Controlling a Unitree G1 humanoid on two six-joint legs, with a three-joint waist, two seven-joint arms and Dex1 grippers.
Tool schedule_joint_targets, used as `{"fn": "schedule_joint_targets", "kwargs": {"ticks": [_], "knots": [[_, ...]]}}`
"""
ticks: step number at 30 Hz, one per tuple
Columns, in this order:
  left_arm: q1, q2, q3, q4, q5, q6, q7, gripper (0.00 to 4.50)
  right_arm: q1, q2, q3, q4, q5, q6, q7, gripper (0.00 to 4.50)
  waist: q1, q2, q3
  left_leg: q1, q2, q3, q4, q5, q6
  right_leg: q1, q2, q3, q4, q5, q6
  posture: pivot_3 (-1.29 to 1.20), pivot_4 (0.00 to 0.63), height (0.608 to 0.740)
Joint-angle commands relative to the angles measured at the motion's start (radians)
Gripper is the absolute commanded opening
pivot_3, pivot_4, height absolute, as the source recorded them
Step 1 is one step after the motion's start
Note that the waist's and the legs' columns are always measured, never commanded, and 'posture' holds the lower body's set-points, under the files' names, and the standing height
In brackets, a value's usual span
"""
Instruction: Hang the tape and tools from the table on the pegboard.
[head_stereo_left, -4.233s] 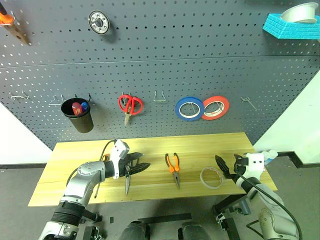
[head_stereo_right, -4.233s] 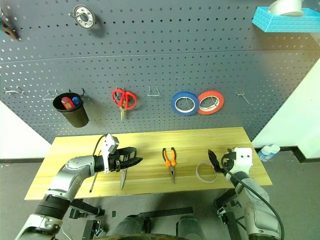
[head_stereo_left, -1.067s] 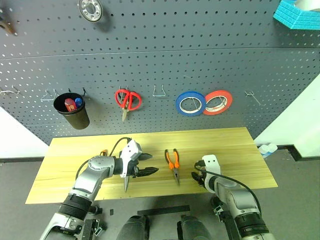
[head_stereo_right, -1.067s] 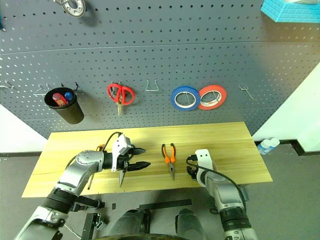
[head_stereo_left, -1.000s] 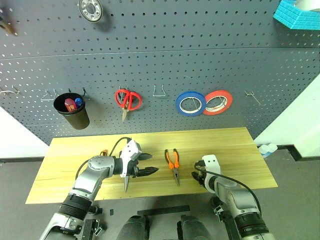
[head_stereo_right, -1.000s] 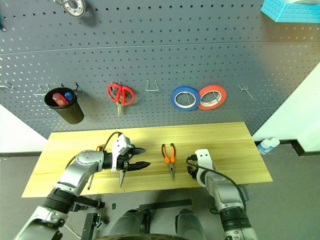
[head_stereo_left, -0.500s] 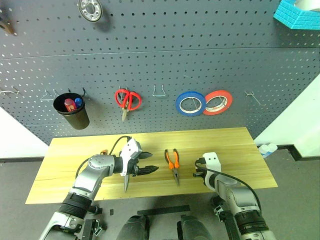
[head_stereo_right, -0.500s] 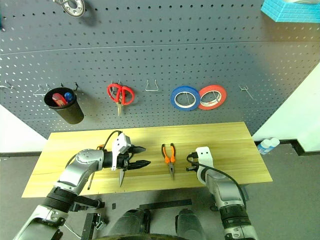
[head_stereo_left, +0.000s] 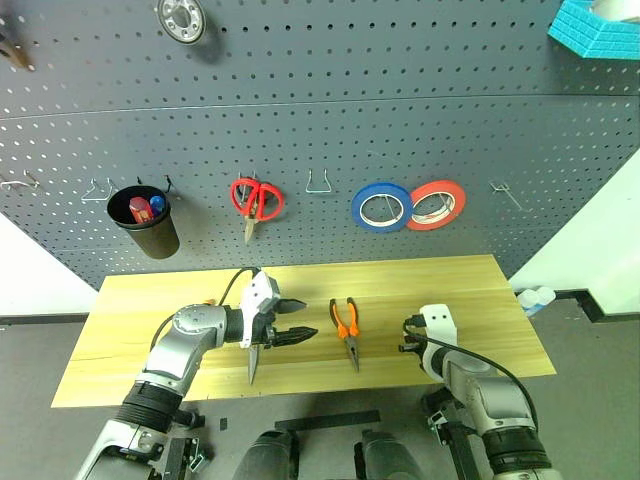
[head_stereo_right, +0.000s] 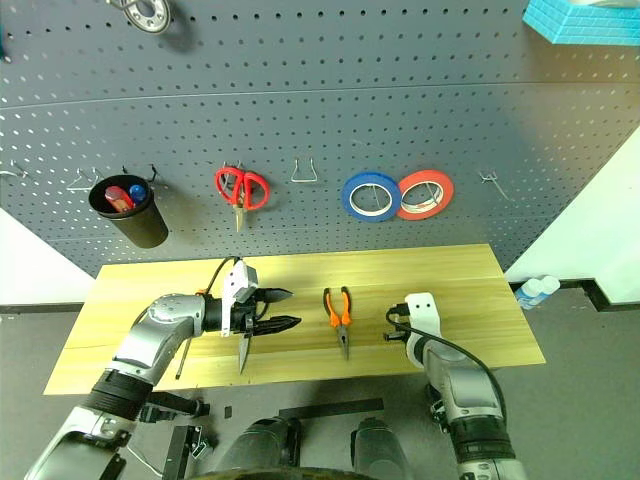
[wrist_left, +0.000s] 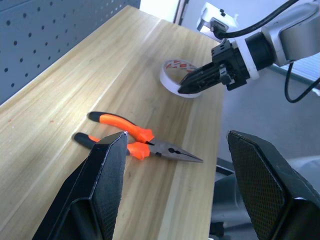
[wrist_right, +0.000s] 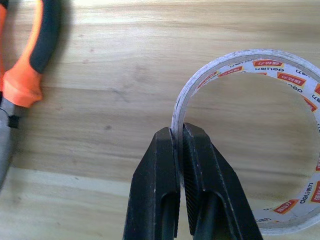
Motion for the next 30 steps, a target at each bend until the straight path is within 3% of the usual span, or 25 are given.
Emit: {"fn": "schedule_joint_targets", "kwargs": {"ticks": [1,18,30], "knots": [[-0.004,0.022,0.032,-0.045,-0.040,-0.015,-0.033,3.32,0.025,-0.026,-0.038,-0.082,0.017,-0.015,0.017,0.06,-0.001,0.000,0.000,0.000,0.000,0.000,0.000,0.000,0.000,0.000,0.000,0.000,0.000,0.000,0.000,-0.05,0.129,0.738],[-0.041,-0.027,0.092,-0.108,-0.181,0.008,-0.051,3.32,0.005,-0.070,-0.159,-0.034,0.015,-0.153,0.006,0.06,-0.002,0.000,0.000,0.000,0.000,0.000,0.000,0.000,0.000,0.000,0.000,0.000,0.000,0.000,0.000,-0.07,0.121,0.738],[-0.069,-0.057,0.135,-0.120,-0.263,0.047,-0.035,3.32,-0.041,-0.070,-0.291,0.014,0.034,-0.396,-0.061,0.06,-0.003,0.000,0.000,0.000,0.000,0.000,0.001,0.000,0.000,0.001,0.000,0.000,0.001,0.000,0.000,-0.07,0.114,0.738]]}}
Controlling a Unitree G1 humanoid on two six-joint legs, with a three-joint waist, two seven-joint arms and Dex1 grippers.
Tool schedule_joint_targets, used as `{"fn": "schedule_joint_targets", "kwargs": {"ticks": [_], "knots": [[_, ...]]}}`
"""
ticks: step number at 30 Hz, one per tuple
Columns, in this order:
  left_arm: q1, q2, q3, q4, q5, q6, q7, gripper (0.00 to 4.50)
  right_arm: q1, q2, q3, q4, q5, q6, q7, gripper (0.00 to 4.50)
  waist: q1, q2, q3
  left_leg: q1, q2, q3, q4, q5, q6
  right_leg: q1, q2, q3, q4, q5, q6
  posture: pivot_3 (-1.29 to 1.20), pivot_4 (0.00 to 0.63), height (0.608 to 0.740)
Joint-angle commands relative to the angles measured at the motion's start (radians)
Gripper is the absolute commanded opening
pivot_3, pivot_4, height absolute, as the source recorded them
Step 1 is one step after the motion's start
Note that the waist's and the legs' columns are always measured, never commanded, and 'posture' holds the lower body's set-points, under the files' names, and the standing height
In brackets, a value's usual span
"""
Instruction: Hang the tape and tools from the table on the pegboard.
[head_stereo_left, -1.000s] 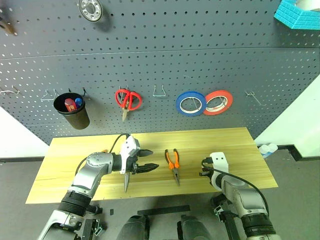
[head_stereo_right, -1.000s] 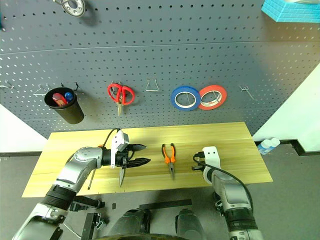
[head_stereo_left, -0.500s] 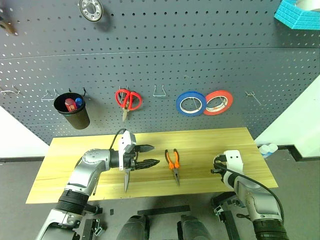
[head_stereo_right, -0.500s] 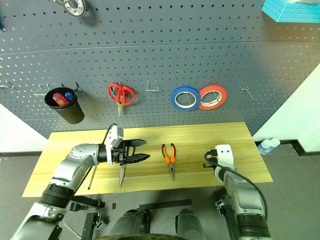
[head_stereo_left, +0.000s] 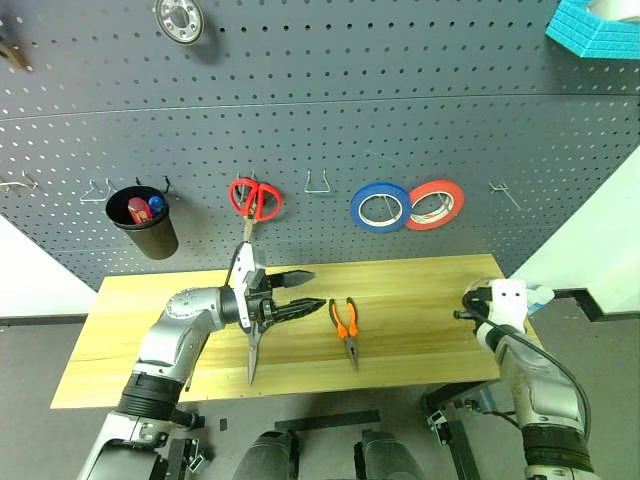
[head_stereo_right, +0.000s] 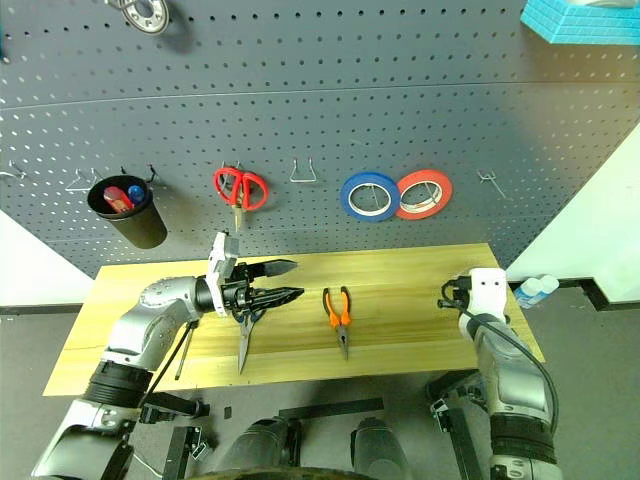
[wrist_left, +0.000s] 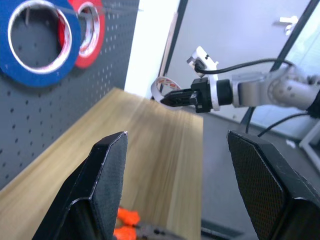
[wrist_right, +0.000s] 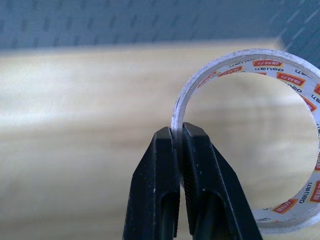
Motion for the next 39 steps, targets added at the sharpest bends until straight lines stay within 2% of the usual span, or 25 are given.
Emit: {"fn": "schedule_joint_targets", "kwargs": {"ticks": [1,12,26,39], "knots": [[-0.019,-0.008,0.036,-0.039,-0.050,0.011,0.002,3.32,-0.009,0.006,-0.037,-0.015,0.015,-0.073,-0.020,0.06,-0.001,0.000,0.000,0.000,0.000,0.000,0.000,0.000,0.000,0.000,0.000,0.000,0.000,0.000,0.000,-0.07,0.114,0.738],[-0.033,-0.010,0.056,-0.040,-0.087,0.032,0.003,3.32,-0.004,0.041,-0.090,-0.032,0.033,-0.253,-0.069,0.06,-0.001,0.000,0.000,0.000,0.000,0.000,0.002,0.000,0.000,0.000,0.000,0.000,0.001,0.000,0.000,-0.08,0.112,0.738],[-0.047,-0.022,0.052,-0.029,-0.100,0.041,0.009,3.32,-0.028,0.061,-0.075,-0.047,0.023,-0.515,-0.079,0.06,-0.003,0.001,0.000,0.000,0.000,0.000,0.003,0.000,0.000,0.000,0.001,0.000,0.002,0.000,0.000,-0.08,0.115,0.738],[-0.061,-0.054,0.082,-0.035,-0.138,0.062,0.026,3.32,-0.143,0.043,-0.040,0.001,0.015,-0.580,-0.053,0.06,-0.003,0.001,0.000,0.000,0.000,0.000,0.004,0.000,0.000,0.001,0.001,0.000,0.003,0.000,0.000,-0.08,0.116,0.738]]}}
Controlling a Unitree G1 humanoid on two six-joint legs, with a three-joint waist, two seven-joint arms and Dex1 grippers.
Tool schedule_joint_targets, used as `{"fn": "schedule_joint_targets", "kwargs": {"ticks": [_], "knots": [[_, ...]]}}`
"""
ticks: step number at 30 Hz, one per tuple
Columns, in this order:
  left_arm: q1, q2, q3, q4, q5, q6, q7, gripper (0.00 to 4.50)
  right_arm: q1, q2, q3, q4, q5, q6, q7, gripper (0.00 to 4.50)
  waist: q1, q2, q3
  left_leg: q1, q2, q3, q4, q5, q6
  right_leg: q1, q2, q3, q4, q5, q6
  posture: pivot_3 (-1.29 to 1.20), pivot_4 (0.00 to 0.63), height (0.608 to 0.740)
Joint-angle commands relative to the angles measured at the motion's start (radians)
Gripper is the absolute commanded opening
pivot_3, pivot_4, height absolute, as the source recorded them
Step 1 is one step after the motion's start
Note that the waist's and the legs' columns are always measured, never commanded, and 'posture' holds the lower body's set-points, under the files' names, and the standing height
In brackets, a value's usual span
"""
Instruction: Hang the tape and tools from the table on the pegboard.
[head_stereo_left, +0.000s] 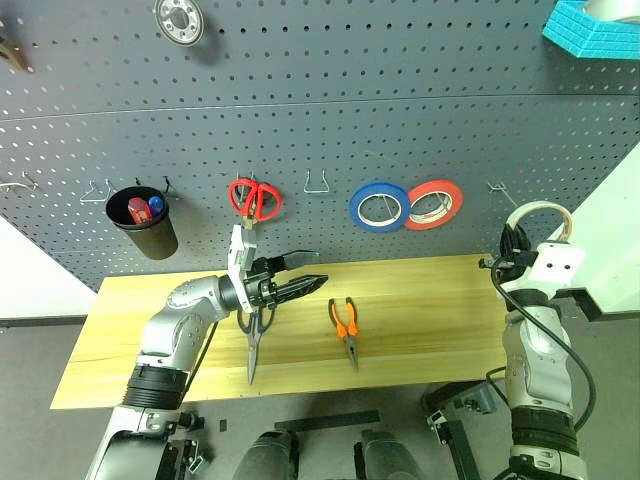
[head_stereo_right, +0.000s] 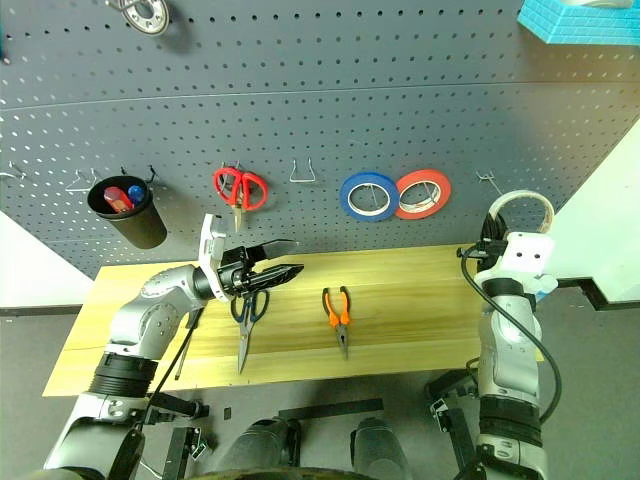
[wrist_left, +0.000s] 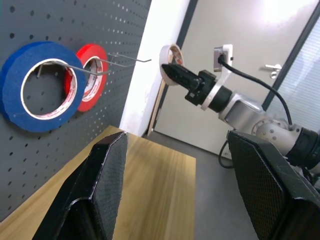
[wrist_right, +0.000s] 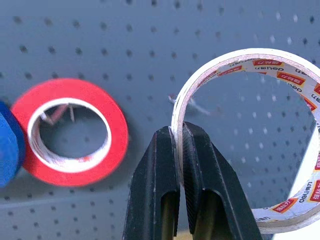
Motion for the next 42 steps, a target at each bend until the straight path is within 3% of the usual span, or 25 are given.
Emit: {"fn": "schedule_joint_targets", "kwargs": {"ticks": [1,23,42], "knots": [[-0.022,-0.009,0.022,-0.032,-0.028,0.001,0.004,3.32,-0.041,-0.018,0.008,0.007,-0.005,-0.035,0.011,0.06,0.000,0.000,0.000,0.000,0.000,0.000,0.000,0.000,0.000,0.000,0.000,0.000,0.000,0.000,0.000,-0.08,0.116,0.738],[-0.064,-0.047,0.025,-0.049,-0.050,0.007,0.040,3.32,-0.244,0.012,0.046,0.250,0.019,-0.130,0.058,0.06,0.000,0.000,0.000,0.000,0.000,0.000,0.001,0.000,0.000,0.001,0.000,0.000,0.001,0.000,0.000,-0.05,0.115,0.738],[-0.063,-0.038,0.016,-0.048,-0.037,0.005,0.043,3.32,-0.234,-0.018,0.031,0.285,-0.002,-0.157,0.024,0.06,-0.001,0.000,-0.001,0.000,0.000,0.000,0.001,0.001,-0.001,0.000,0.001,0.000,0.001,0.000,0.000,-0.06,0.108,0.738]]}}
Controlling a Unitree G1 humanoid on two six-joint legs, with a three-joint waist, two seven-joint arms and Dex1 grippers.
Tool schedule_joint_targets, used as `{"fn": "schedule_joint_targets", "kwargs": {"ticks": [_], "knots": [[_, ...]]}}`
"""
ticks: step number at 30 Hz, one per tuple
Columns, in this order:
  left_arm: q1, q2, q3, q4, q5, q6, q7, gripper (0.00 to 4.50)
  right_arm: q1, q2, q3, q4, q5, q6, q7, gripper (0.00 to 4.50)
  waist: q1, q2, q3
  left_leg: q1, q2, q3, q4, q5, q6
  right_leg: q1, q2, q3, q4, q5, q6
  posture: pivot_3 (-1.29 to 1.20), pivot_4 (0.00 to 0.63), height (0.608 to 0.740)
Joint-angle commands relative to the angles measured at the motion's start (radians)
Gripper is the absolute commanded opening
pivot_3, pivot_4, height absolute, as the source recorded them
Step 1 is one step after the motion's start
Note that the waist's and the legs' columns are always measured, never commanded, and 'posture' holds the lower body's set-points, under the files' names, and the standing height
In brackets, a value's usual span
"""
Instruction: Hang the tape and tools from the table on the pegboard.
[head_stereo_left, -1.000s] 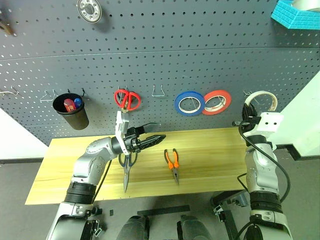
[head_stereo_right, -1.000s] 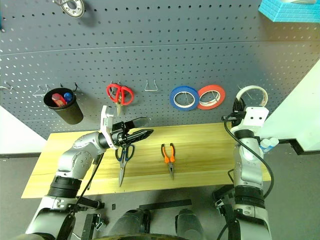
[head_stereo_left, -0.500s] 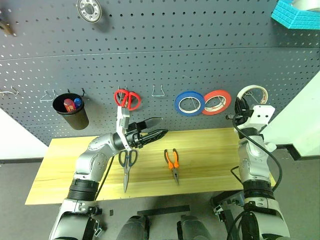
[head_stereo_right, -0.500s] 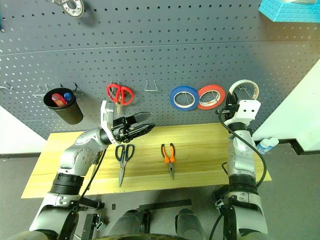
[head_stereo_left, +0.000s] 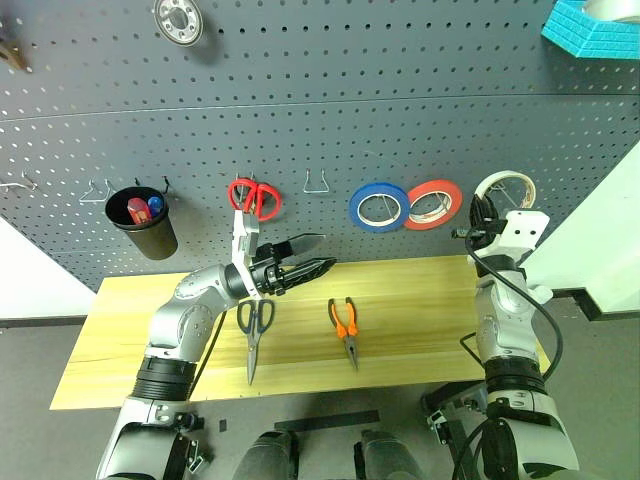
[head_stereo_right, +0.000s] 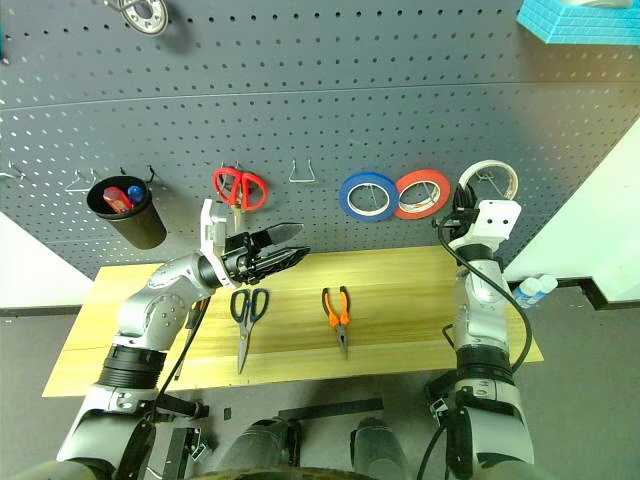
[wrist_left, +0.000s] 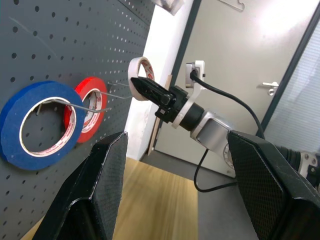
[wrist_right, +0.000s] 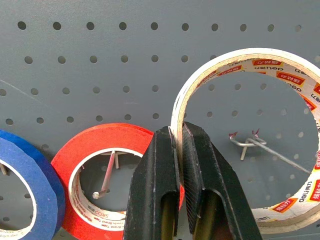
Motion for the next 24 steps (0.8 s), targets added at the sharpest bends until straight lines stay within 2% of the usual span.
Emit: {"fn": "schedule_joint_targets", "kwargs": {"ticks": [1,13,24], "knots": [[-0.017,0.002,0.006,-0.023,-0.003,-0.008,-0.004,3.32,0.011,-0.026,-0.013,-0.038,-0.015,-0.017,-0.021,0.06,0.000,0.000,0.000,0.000,0.000,0.000,0.000,0.000,0.000,0.000,0.000,0.000,0.000,0.000,0.000,-0.06,0.108,0.738],[-0.016,0.014,0.012,-0.033,-0.007,0.003,-0.001,3.32,-0.016,-0.058,-0.030,0.063,-0.031,-0.037,-0.078,0.06,-0.017,0.000,0.000,0.000,0.000,0.000,0.000,0.000,0.000,0.003,0.000,0.000,0.001,0.000,0.000,-0.05,0.114,0.738],[-0.004,0.019,0.014,-0.061,-0.011,0.014,0.022,3.32,-0.119,-0.055,-0.031,0.250,0.007,-0.086,0.015,0.06,-0.022,0.000,0.000,0.000,0.001,0.000,0.001,0.000,0.000,0.004,0.001,0.000,0.001,0.000,0.000,-0.03,0.120,0.738]]}}
